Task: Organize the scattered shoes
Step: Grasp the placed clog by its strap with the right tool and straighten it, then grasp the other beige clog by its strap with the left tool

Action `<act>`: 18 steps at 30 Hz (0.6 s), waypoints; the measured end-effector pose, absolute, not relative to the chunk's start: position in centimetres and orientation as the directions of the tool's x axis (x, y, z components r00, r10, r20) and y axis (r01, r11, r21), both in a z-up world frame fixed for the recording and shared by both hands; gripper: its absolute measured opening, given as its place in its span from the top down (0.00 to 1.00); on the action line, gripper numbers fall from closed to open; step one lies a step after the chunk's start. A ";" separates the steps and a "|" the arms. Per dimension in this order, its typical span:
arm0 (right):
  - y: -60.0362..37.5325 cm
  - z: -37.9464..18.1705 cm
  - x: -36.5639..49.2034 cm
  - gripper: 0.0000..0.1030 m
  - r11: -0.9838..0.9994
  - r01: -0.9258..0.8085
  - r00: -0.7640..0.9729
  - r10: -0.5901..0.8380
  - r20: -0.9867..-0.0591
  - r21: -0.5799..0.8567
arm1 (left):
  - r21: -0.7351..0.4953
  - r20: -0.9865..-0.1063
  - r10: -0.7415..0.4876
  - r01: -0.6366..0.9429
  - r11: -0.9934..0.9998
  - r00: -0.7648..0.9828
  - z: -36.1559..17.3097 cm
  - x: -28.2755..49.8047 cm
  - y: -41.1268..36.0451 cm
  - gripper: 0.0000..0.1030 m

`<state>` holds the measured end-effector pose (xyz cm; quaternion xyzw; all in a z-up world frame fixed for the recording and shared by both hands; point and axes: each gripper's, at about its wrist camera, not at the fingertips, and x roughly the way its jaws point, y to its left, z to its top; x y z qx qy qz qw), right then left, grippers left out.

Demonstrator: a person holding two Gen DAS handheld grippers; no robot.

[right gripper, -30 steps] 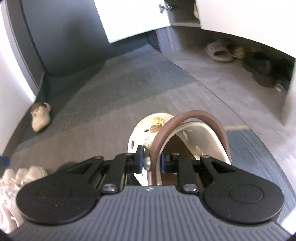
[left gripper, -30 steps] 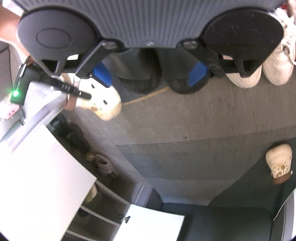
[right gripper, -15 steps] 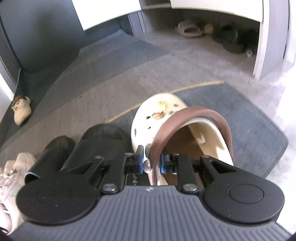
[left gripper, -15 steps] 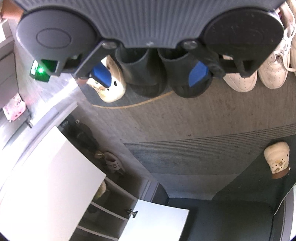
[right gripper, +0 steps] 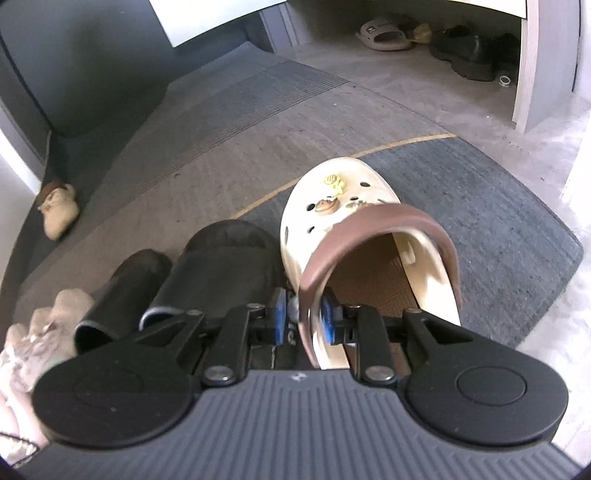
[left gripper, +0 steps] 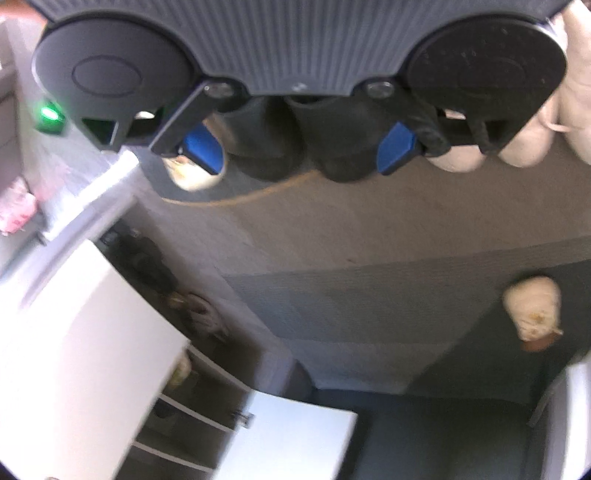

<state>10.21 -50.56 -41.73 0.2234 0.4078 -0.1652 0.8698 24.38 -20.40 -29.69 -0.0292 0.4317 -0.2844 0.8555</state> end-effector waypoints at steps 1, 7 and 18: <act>-50.3 -41.3 9.6 0.76 0.850 0.461 0.620 -0.102 -0.778 0.255 | -0.273 -0.717 -0.491 0.449 0.851 0.495 -29.5 24.9 -19.7 0.11; -47.0 -37.0 6.8 0.76 0.933 0.317 0.693 -0.107 -0.712 0.168 | -0.158 -0.653 -0.362 0.348 0.924 0.665 -28.9 30.2 -16.6 0.00; -41.9 -36.0 14.9 0.73 0.969 0.112 0.739 0.068 -0.670 0.221 | 0.034 -0.657 -0.020 0.055 0.998 0.754 -36.8 50.2 -12.6 0.00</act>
